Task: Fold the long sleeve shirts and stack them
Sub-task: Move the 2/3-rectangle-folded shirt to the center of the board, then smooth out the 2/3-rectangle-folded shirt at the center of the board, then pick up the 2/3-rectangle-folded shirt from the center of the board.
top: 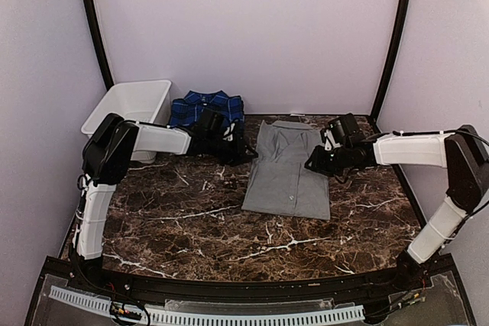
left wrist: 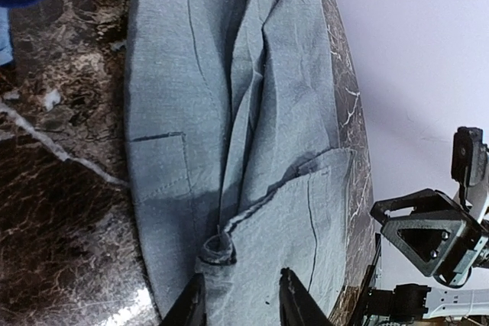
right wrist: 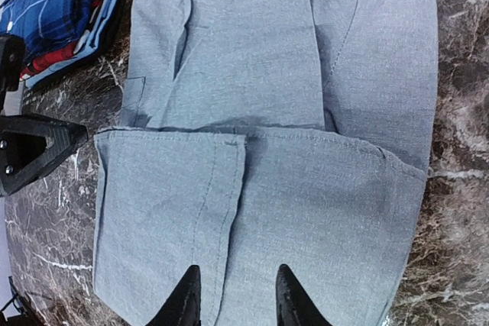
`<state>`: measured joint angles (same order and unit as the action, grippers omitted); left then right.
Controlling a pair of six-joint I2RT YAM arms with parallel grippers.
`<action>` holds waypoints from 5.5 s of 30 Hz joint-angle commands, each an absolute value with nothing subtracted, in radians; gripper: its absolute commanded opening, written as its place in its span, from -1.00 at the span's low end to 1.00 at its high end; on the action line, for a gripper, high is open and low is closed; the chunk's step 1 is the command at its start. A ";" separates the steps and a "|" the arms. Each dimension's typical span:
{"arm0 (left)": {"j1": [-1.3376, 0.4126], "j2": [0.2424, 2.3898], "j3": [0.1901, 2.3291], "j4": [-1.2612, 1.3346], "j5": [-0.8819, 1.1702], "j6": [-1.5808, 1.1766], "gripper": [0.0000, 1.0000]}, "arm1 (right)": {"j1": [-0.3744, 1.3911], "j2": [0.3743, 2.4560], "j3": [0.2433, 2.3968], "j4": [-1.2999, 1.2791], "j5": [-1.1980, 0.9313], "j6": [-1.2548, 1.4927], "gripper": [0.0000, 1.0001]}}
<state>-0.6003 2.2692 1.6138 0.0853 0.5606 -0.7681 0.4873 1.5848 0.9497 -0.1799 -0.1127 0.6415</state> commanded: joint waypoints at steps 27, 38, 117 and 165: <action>-0.681 2.459 1.822 -0.090 0.477 -0.659 -0.45 | 0.346 1.803 0.913 -0.027 -0.301 0.580 -0.45; -0.713 2.322 1.638 -0.104 0.488 -0.671 -0.45 | 0.394 1.648 0.742 -0.005 -0.296 0.613 -0.44; -0.862 1.637 0.895 -0.135 0.421 -0.739 -0.47 | 0.696 1.111 0.464 -0.364 -0.108 0.783 -0.56; -0.940 1.751 0.852 -0.018 0.397 -0.873 -0.46 | 0.834 1.126 0.362 -0.247 -0.073 0.926 -0.56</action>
<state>-0.9333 1.7279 0.8383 -0.0216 0.4213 -0.8577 0.8211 1.1191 0.3855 -0.2714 -0.0738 0.9077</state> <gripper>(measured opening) 0.291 0.221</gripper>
